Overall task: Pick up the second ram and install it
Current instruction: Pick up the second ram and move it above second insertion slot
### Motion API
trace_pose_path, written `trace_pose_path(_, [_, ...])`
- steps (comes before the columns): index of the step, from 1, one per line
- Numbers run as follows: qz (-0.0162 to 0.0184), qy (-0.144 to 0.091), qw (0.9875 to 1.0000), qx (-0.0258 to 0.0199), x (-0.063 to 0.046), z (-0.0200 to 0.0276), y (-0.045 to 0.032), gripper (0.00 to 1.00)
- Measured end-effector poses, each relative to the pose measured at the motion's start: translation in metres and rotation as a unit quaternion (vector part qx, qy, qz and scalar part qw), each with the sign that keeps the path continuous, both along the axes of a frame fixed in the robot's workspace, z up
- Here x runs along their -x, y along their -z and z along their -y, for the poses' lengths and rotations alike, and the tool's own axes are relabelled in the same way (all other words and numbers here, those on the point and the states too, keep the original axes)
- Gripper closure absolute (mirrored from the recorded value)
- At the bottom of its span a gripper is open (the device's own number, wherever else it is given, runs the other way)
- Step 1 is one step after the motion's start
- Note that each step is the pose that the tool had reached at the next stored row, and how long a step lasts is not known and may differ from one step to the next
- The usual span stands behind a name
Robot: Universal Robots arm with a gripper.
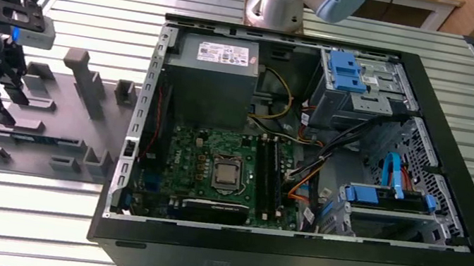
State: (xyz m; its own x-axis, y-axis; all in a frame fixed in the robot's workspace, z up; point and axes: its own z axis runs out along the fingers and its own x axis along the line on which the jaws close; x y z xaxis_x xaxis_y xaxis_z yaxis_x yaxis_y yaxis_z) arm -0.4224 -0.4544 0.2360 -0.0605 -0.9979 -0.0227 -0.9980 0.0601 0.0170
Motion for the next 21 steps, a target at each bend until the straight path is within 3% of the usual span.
trace_pose_path(1, [0.0,0.0,1.0,0.0,0.0,0.0,0.0,0.53])
trace_pose_path(21, [0.0024,-0.005,1.0,0.0001,0.0,0.0018,0.011,0.53])
